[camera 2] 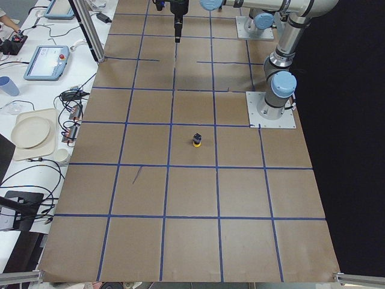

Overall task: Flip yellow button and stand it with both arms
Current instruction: 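Move the left gripper down toward the yellow-capped button lying on its side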

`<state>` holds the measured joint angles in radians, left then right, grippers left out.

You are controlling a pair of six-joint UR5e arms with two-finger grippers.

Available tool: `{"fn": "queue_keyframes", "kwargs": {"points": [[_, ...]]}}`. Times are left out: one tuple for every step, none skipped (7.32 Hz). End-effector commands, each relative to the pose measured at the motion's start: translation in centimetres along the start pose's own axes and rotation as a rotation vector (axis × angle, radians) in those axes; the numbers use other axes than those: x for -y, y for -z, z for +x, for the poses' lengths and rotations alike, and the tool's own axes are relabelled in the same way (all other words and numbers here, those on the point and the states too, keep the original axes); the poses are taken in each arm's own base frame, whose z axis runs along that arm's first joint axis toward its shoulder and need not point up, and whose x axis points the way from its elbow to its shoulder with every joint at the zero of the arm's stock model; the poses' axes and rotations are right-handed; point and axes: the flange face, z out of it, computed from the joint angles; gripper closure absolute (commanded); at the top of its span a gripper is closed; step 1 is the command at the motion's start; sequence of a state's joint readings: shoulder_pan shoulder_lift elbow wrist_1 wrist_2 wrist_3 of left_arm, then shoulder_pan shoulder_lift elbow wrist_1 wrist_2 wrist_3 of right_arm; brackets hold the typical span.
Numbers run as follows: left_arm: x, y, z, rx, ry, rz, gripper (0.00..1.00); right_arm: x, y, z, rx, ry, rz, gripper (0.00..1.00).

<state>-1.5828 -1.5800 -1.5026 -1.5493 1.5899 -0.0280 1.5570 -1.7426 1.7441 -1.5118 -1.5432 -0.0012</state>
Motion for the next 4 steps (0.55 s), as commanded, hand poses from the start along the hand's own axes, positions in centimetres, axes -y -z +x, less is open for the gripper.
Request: {"fn": "queue_keyframes", "kwargs": {"points": [[0.0,0.0,-0.1,0.002,0.001,0.001,0.01,0.0,0.0,0.0,0.0,0.005,0.001,0.0],[0.0,-0.2,-0.2,0.006,-0.002,0.002,0.01,0.0,0.0,0.0,0.0,0.005,0.002,0.0],[-0.1,-0.5,-1.7,0.039,-0.014,-0.017,0.01,0.0,0.0,0.0,0.0,0.005,0.002,0.0],[0.0,-1.3,-5.9,0.093,-0.082,-0.047,0.01,0.0,0.0,0.0,0.0,0.003,0.002,0.0]]}}
